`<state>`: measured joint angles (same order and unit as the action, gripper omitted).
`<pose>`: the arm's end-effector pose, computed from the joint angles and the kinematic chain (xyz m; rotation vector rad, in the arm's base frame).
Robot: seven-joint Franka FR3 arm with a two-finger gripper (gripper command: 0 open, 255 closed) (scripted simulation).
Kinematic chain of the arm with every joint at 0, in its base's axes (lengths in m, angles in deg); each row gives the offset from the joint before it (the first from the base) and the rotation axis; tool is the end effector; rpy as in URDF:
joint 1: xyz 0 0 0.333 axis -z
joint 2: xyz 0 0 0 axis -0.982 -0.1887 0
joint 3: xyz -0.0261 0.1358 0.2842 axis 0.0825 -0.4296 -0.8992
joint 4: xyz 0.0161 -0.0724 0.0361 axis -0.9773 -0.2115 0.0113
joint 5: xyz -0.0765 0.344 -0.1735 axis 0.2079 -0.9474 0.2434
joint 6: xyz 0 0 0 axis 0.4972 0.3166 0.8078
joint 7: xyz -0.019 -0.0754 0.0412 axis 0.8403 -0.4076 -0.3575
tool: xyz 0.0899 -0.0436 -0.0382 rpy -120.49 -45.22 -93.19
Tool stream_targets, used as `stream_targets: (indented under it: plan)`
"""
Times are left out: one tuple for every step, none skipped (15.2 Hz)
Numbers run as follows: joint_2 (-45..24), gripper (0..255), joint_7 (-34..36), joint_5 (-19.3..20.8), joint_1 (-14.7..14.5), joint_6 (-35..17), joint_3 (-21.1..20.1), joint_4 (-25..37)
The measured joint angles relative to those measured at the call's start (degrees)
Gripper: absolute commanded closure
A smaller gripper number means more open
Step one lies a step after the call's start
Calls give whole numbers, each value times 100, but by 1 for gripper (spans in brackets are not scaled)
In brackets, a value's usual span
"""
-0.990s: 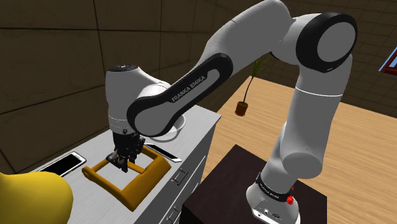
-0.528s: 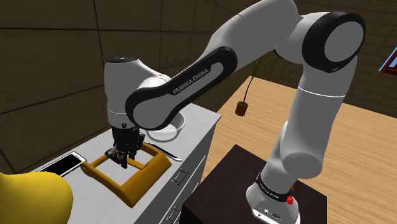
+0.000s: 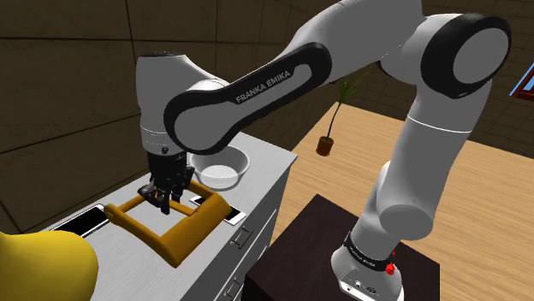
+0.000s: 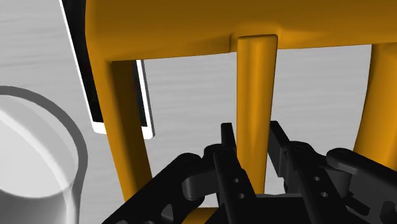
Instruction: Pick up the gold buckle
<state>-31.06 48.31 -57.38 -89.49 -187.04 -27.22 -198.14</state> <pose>0.4366 0.3505 0.3865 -3.0826 -0.2644 0.0222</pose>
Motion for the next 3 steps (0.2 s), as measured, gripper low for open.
stream_targets:
  plan:
    - [51, 255, -10, -29, 2, 80, -5, 35]
    - [96, 255, -39, -55, 14, 155, -1, 70]
    - [116, 255, -47, -66, 17, 190, 0, 88]
